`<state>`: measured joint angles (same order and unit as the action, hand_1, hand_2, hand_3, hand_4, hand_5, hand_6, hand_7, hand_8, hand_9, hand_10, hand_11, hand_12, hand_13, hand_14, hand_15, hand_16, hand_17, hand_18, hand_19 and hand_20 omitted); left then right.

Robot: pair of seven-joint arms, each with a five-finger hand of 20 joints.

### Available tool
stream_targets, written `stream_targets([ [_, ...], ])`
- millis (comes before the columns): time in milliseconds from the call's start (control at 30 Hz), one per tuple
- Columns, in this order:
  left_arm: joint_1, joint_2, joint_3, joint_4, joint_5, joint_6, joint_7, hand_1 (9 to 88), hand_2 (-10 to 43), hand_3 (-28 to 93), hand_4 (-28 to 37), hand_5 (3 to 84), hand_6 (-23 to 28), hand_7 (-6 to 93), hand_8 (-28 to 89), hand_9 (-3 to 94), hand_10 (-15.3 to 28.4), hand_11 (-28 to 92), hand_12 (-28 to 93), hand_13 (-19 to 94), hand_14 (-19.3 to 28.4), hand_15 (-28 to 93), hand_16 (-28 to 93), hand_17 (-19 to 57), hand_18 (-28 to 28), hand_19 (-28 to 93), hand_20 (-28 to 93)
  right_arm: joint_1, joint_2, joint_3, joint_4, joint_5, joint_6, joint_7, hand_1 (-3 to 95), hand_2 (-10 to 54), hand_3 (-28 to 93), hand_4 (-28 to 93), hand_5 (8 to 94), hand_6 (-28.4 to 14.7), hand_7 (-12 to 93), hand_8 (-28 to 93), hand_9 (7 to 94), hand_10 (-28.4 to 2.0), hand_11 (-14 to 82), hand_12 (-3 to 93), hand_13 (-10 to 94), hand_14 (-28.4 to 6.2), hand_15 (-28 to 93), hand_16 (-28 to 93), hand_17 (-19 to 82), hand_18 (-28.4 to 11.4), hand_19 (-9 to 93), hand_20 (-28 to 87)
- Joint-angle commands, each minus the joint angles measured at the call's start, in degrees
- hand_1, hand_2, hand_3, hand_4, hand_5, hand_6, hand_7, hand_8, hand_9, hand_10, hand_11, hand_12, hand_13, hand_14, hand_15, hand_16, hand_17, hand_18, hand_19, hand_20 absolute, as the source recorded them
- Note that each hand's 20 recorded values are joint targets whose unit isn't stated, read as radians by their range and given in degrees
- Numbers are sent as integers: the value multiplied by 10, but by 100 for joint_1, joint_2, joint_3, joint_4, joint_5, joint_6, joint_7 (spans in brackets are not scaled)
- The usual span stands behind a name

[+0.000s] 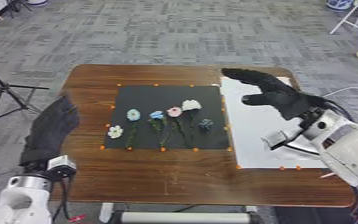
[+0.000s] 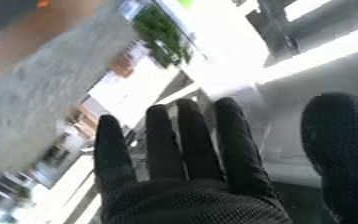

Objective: Arrange flowers

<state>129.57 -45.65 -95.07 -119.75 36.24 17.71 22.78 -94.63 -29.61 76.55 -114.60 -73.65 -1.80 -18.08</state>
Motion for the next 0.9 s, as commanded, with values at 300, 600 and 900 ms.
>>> stream_targets([
  [300, -374, -492, 491, 139, 237, -637, -24, 286, -76, 643, -277, 247, 30, 163, -77, 160, 109, 158, 180, 115, 123, 162, 46, -102, 167, 332, 97, -3308, -1737, 2687, -705, 2812, 522, 111, 113, -2, 805, -229, 292, -25, 73, -65, 267, -116, 4, 194, 174, -119, -54, 322, -67, -217, 276, 118],
  [600, -765, -926, 883, 277, 547, -717, 130, 276, -84, 643, -282, 230, 20, 157, -78, 149, 100, 124, 183, 107, 126, 127, 57, -125, 208, 339, 87, -3220, -1902, 2781, -727, 2452, 145, 505, 98, 0, 763, -239, 265, -35, 50, -57, 240, -117, -9, 203, 146, -120, -74, 345, -106, -217, 276, 102],
  [900, -1201, -1047, 1335, 493, 456, -708, 319, 270, -86, 655, -277, 239, 22, 161, -74, 160, 104, 132, 200, 114, 128, 125, 71, -129, 194, 336, 78, -2674, -1892, 1884, -572, 2647, 888, 171, 115, -14, 788, -231, 281, -30, 66, -58, 262, -104, -6, 209, 182, -94, -83, 374, -61, -170, 263, 100],
])
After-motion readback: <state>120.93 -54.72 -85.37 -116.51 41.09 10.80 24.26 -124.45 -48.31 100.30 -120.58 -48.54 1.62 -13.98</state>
